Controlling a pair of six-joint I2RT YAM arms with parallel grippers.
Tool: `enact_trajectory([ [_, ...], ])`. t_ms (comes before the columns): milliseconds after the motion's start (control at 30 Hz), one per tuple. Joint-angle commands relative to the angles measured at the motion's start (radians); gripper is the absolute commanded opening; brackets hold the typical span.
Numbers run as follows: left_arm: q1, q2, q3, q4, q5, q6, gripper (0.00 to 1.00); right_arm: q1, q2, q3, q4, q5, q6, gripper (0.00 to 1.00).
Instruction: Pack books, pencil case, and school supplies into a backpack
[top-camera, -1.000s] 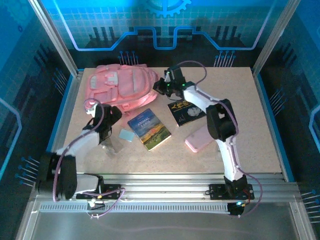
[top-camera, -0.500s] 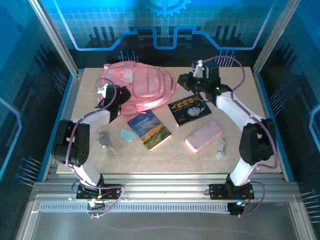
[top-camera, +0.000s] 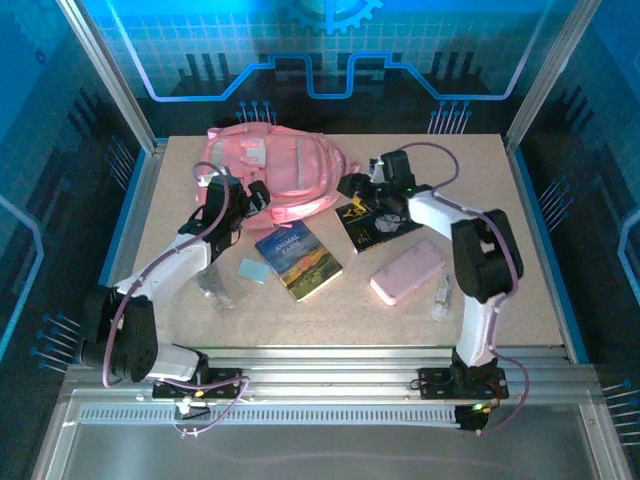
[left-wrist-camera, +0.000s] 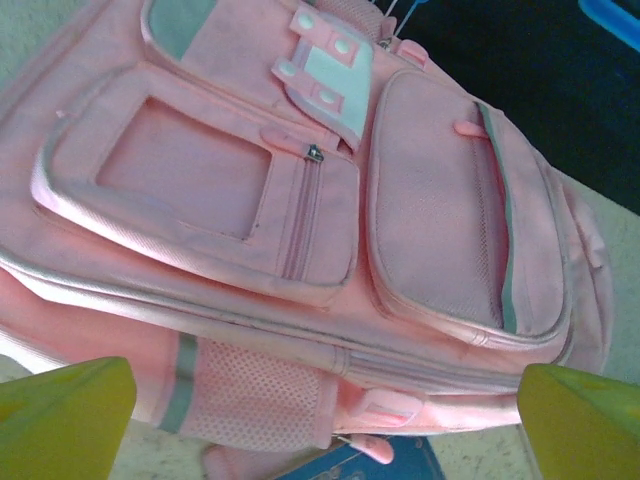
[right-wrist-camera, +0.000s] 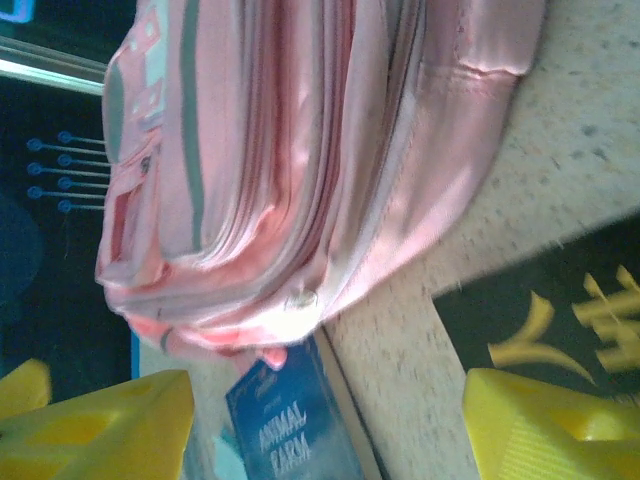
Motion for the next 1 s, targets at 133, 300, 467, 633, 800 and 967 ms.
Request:
enact_trajectory([
  [133, -0.007, -0.061, -0.018, -0.139, 0.008, 0.168, 0.99, 0.062, 0.286, 0.270, 0.066, 0.088, 0.175, 0.59],
  [300, -0.008, -0.050, -0.035, -0.176, 0.080, -0.082, 0.99, 0.068, 0.268, 0.310, 0.096, 0.076, 0.202, 0.00],
  [467, -0.010, -0.057, -0.104, -0.096, 0.091, -0.336, 0.99, 0.066, 0.091, 0.253, 0.022, 0.063, 0.145, 0.00],
  [633, -0.022, -0.038, -0.157, 0.073, 0.030, -0.549, 0.99, 0.066, -0.009, 0.185, 0.009, 0.026, 0.156, 0.00],
  [800, -0.042, 0.062, -0.132, 0.139, -0.054, -0.695, 0.99, 0.068, -0.038, 0.103, 0.110, -0.030, 0.245, 0.00],
  [967, -0.058, 0.211, -0.128, 0.260, -0.069, -0.871, 0.99, 0.069, -0.059, 0.017, 0.222, -0.067, 0.328, 0.00],
])
